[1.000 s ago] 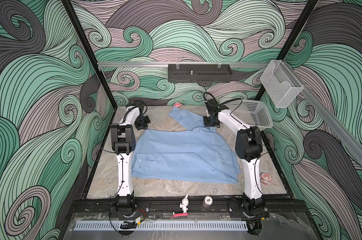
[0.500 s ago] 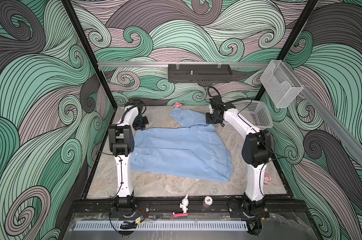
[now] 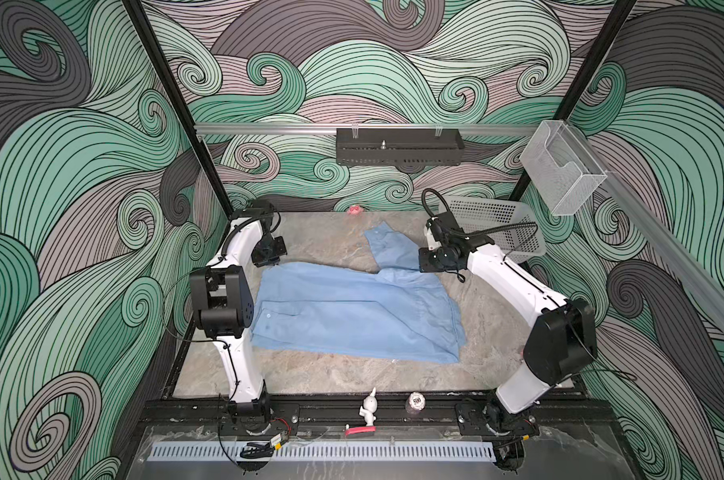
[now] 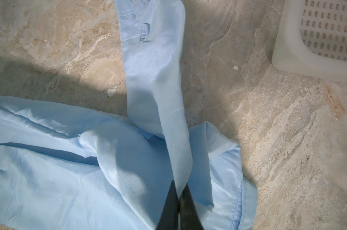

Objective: Fold and stack the long sleeve shirts

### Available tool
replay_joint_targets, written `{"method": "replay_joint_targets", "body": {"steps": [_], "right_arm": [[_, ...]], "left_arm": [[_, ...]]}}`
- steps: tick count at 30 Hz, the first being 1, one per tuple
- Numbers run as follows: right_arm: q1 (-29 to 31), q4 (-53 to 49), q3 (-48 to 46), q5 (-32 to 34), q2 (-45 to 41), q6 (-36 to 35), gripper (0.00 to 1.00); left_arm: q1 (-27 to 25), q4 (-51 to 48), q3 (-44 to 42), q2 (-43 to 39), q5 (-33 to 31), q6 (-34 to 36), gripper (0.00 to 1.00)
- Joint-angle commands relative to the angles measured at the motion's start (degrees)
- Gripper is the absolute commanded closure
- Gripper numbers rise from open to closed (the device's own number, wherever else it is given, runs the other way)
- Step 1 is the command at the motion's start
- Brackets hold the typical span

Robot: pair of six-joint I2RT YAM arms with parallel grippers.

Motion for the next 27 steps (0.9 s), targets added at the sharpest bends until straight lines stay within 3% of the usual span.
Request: {"method": "replay_joint_targets", "body": {"steps": [1,12,27], "right_arm": [[0.37,-0.32,-3.98,1.37,-4.40,1.12,1.00],[2.16,-2.05,-14.78,1.10,-13.87,3.25,1.00],[4.94,-2.85,-22.50,3.50,-15.52,5.05,1.00]], "left_arm": [[0.22,0.79,-3.69,-4.26,0.30,1.01,1.00],[0.21,2.99,-15.93,-11.61,-0.14,0.85,1.00],[0.20,1.83,-18.19,-9.35,-5.26,-0.47,1.00]]}}
